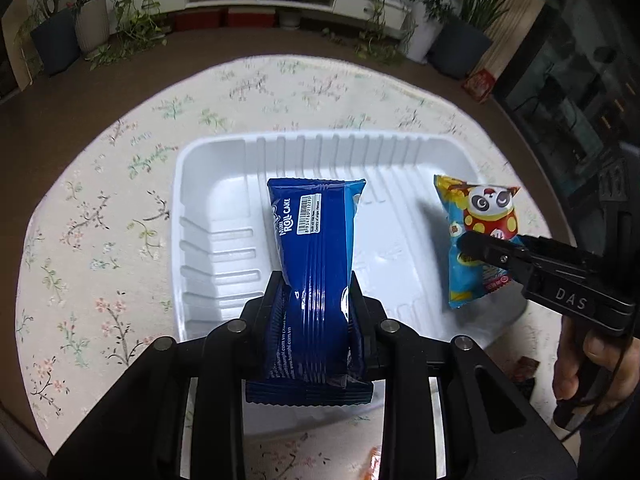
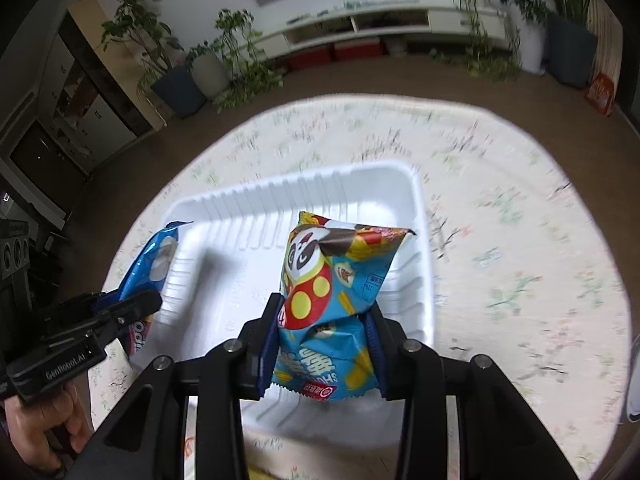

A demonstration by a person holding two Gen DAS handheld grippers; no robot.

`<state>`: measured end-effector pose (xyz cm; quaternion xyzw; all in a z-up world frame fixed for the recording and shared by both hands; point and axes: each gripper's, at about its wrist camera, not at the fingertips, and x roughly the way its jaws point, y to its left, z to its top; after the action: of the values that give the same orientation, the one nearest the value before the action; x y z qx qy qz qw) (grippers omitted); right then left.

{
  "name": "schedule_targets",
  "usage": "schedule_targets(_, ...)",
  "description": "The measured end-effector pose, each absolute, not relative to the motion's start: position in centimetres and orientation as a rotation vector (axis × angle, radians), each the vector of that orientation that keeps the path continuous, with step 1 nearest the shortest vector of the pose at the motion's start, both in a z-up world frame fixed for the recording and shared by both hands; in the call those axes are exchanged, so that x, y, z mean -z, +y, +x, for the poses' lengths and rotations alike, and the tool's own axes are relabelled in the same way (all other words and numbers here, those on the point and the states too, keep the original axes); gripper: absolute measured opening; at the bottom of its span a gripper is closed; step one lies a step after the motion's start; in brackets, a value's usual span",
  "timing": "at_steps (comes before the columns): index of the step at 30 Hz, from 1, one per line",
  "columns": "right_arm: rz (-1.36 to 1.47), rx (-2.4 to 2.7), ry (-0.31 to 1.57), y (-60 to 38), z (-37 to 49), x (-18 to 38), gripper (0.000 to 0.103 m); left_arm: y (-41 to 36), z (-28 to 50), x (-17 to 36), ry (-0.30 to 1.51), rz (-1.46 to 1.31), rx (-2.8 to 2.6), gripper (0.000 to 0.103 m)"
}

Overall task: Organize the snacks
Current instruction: 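Carry both packets into the white tray and open both tools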

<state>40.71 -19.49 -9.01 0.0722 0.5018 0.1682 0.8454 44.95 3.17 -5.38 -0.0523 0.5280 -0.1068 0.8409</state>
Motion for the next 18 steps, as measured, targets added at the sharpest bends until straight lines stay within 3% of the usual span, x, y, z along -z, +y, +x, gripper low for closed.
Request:
schedule_targets(6,0.101,-0.359,1.088,-18.7,41.5,11.0,0.041,2.7,45.7,8.5,1.155,-0.091,0.195,0.027)
schedule_targets(9,0.103,-0.360,1.083,-18.9,41.7,11.4,0.044,2.7,45.7,8.9,1.151,-0.080,0.192,0.027)
schedule_targets(11,0.103,-0.362,1.093,-18.6,41.6,11.5,0.052,2.8,45.7,8.9,1.153,-0.087,0.193,0.028)
schedule_targets(13,0.089,-0.362,1.083,-18.5,41.1,11.4,0.056,3.0,45.5,9.2,1.146,-0.098,0.191,0.041)
schedule_targets(14,0.084,-0.363,1.078,-18.5,40.9,11.1,0.060,3.2,45.5,9.1,1.137,-0.106,0.187,0.058)
schedule_targets(15,0.082,-0.367,1.069,-18.5,40.7,10.8,0.062,3.4,45.4,8.7,1.126,-0.119,0.190,0.068)
schedule_targets(18,0.092,-0.379,1.036,-18.7,40.2,9.5,0.066,4.5,44.2,6.8,1.095,-0.158,0.207,0.078)
